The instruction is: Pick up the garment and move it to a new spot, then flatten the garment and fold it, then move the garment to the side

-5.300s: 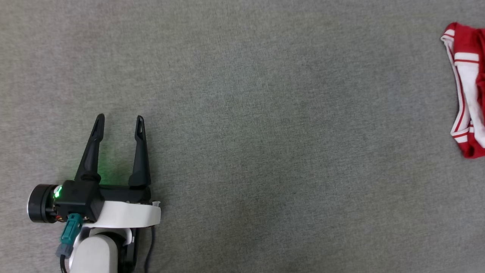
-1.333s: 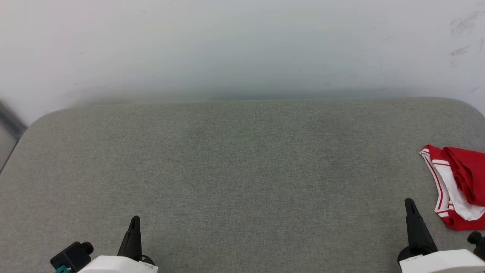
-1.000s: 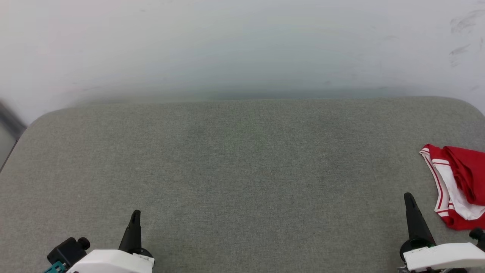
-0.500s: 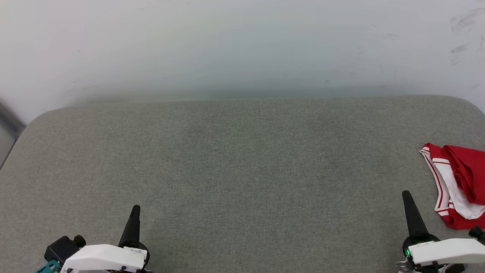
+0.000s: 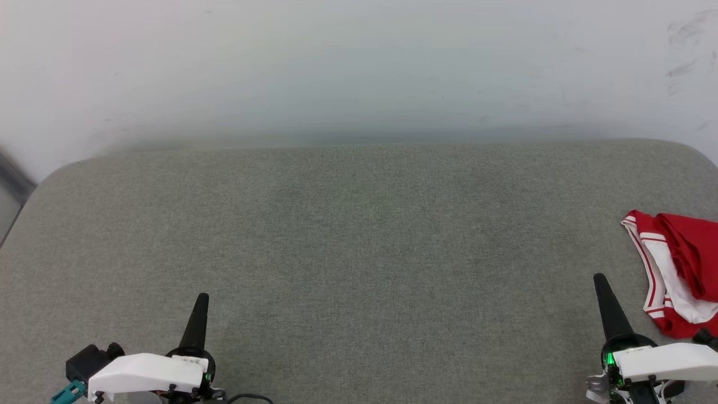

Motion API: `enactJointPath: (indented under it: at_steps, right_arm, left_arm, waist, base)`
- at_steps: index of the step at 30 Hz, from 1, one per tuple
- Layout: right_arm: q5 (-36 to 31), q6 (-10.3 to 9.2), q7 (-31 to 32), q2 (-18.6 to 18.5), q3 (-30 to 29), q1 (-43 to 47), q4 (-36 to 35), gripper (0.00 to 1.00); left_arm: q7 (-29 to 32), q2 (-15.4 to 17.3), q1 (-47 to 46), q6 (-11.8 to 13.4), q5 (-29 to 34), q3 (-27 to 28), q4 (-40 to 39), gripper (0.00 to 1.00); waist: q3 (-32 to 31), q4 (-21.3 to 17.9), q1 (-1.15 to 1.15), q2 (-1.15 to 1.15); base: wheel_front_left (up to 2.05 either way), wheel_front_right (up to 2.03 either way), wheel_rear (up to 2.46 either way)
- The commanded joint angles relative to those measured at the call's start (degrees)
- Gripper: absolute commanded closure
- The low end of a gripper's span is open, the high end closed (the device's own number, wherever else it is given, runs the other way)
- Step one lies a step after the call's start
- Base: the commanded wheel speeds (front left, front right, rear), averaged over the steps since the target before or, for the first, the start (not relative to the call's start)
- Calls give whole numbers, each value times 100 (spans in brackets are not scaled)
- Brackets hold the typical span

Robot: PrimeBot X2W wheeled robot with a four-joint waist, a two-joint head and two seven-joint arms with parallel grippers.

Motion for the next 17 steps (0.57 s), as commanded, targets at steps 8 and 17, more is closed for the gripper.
enactJointPath:
  at_steps: [8,17]
  right_arm:
    - [523,1,143,-38,-37,-190,60,100]
    - [963,1,262,-29,-57,-283,138,100]
  left_arm:
    - [140,3,-195,-86,-534,71,28,100]
    - [250,3,-288,-127,-991,107,80,100]
  waist:
    - [16,-5,0,0]
    - [32,-10,0,0]
  base:
    - [0,0,0]
    - [0,0,0]
